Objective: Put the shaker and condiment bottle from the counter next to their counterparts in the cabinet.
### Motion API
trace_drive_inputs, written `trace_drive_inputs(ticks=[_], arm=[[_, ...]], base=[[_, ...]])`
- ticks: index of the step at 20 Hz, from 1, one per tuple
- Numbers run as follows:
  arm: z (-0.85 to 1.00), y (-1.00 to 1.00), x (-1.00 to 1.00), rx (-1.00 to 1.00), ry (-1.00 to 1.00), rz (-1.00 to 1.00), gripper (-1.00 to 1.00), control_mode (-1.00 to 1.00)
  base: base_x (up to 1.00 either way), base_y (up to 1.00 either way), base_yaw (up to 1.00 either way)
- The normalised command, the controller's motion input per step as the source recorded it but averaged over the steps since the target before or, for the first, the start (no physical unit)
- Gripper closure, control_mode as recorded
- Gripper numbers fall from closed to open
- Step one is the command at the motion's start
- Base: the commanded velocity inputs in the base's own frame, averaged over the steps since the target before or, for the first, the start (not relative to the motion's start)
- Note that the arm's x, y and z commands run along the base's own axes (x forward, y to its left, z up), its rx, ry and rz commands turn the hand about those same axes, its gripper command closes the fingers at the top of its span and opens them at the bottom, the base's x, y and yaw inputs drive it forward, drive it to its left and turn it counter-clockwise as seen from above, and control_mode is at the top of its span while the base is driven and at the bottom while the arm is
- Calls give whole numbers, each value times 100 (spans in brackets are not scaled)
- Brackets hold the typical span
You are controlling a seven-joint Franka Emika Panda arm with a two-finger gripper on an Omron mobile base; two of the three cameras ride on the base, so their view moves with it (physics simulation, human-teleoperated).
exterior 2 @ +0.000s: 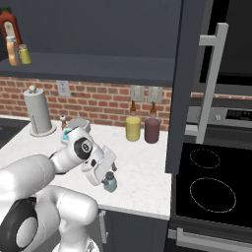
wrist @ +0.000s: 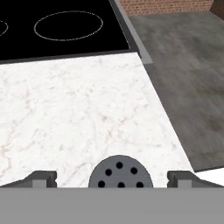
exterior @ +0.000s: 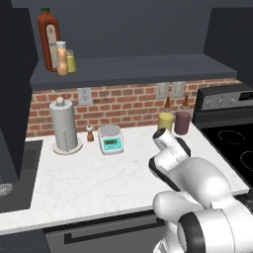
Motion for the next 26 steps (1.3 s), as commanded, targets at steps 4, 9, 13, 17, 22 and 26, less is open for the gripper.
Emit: trace_drive_inputs(ticks=[4,9,13,17,22,26], arm=[[-13,0,26,0,0,0,-100,-100],[-10,0,9,0,0,0,-100,-100],[-17,0,-5,3,0,0,-100,-100],[-22,-1,-7,3,0,-4,-100,-100],[-19,0,-5,1,0,-5,100,-100],[-15,0,0,0,0,-6,100,-100]], base=[[0,0,0],[0,0,0],[0,0,0],[0,0,0],[0,0,0],[0,0,0]])
